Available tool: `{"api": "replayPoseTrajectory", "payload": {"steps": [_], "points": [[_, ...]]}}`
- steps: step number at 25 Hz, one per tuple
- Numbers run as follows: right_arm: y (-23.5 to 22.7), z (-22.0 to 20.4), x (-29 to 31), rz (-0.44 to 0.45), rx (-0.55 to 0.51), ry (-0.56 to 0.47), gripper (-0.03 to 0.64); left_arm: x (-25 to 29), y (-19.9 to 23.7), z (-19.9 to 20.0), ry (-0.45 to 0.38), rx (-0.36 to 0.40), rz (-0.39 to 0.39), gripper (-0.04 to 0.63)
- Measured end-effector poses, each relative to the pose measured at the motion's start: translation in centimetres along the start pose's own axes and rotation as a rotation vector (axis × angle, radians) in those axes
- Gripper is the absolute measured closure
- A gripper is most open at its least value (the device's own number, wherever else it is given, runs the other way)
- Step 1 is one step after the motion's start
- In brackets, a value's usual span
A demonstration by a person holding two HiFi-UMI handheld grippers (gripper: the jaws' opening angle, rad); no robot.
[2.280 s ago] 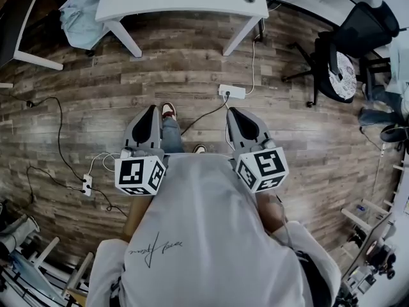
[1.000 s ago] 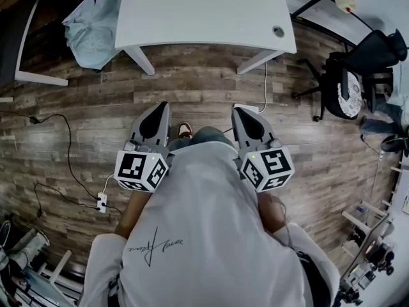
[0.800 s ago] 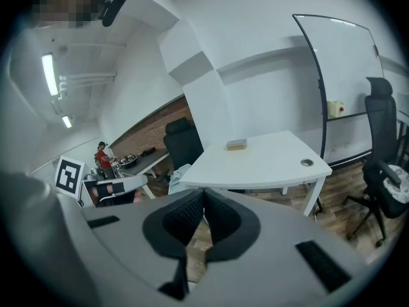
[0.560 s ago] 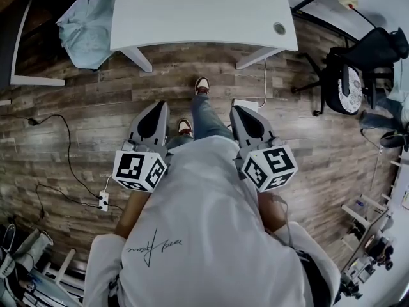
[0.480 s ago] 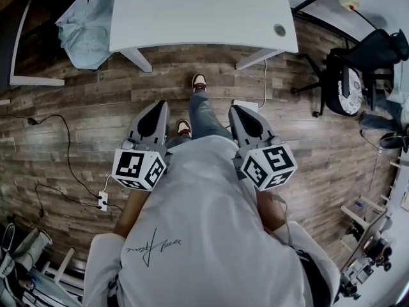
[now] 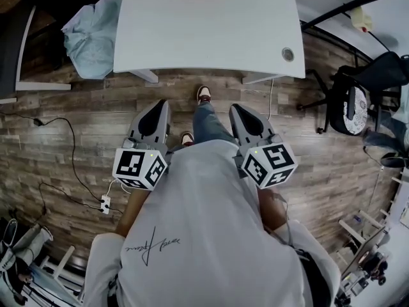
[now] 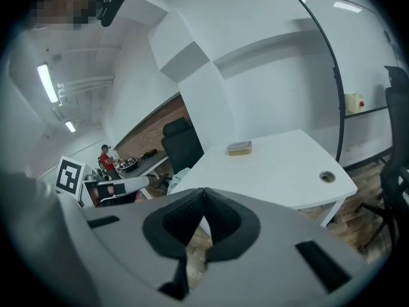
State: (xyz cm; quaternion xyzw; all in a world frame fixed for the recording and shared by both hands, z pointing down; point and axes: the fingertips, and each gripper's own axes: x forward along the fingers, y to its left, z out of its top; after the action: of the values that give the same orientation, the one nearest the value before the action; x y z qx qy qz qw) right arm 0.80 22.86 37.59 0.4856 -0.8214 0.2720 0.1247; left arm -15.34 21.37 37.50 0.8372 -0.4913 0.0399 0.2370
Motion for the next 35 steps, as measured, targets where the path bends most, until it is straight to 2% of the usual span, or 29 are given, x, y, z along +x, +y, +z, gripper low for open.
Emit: {"api": "replayPoseTrajectory", "payload": {"steps": [2, 11, 21, 35], "points": [[-0.9, 1.2, 1.4, 0.009, 0.002, 0.000, 0.606, 1.8, 0.4, 1.2, -0.006, -0.025, -0.006, 0.589], [-5.9, 6.9, 6.8, 0.079, -0.023, 0.008, 0.606, 9.8, 0.7, 5.5, -0.003, 0.019, 0.018, 0.589], [-11.8, 11.2, 11.5, 0.128, -0.018, -0.002, 0.606, 17.2, 0.1, 8.2, -0.009, 0.039, 0.025, 0.589], [-15.0, 14.1, 14.4, 0.191, -0.063, -0.019, 0.606, 20.7, 1.7, 10.0, -0.052, 0.029, 0.124, 0.589]]}}
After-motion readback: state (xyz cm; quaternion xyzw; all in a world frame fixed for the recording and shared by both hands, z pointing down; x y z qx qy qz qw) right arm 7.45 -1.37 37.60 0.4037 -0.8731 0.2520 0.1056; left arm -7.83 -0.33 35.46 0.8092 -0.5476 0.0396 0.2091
